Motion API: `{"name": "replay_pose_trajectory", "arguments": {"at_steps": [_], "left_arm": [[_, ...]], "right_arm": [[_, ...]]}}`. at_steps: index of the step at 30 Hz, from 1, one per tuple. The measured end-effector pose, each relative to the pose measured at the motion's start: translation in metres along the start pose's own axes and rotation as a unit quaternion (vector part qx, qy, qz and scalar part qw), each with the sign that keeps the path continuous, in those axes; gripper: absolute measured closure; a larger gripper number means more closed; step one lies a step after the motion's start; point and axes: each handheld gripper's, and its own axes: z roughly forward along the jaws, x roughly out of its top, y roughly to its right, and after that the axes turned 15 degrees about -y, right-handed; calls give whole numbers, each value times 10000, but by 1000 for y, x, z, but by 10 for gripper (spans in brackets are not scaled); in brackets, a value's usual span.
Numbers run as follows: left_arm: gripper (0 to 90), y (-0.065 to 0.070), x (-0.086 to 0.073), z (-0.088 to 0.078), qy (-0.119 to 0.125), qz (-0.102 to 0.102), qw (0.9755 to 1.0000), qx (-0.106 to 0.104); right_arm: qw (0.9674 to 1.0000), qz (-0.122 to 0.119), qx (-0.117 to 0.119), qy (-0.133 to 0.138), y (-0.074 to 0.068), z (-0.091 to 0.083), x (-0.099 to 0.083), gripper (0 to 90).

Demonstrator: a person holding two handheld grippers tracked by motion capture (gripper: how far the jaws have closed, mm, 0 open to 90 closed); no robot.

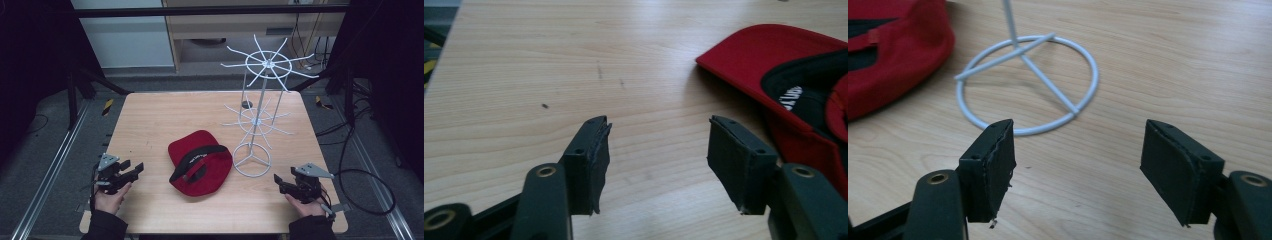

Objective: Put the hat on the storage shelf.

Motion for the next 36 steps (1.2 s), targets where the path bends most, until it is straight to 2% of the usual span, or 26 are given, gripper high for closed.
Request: {"name": "replay_pose_trajectory", "arguments": {"at_steps": [3, 7, 12, 15, 16, 18, 22, 27, 31, 36], "left_arm": [[460, 10, 1, -1, -11, 49, 9998, -175], [497, 22, 1, -1, -91, 153, 9994, -287], [550, 37, 3, 2, -196, 264, 9984, -449], [571, 43, 4, 4, -226, 287, 9980, -518], [576, 48, 6, 7, -285, 292, 9975, -577], [582, 53, 7, 10, -329, 332, 9971, -606], [587, 65, 10, 16, -449, 417, 9950, -783], [597, 75, 12, 25, -638, 592, 9929, -806], [621, 79, 13, 31, -768, 621, 9915, -843], [693, 83, 14, 40, -1081, 626, 9880, -912]], "right_arm": [[9999, -41, 112, 88, -7, -2, 3, 283], [9993, -61, 320, 201, -18, -3, 6, 304], [9985, -301, 406, 218, -33, 2, 10, 367], [9976, -395, 522, 235, -40, 4, 13, 386], [9967, -452, 634, 215, -47, 7, 16, 405], [9962, -498, 694, 183, -53, 9, 19, 417], [9953, -586, 739, 195, -62, 13, 23, 441], [9949, -659, 754, 129, -68, 18, 26, 457], [9943, -730, 773, 90, -73, 22, 29, 462], [9931, -837, 817, 21, -83, 29, 34, 470]]}}
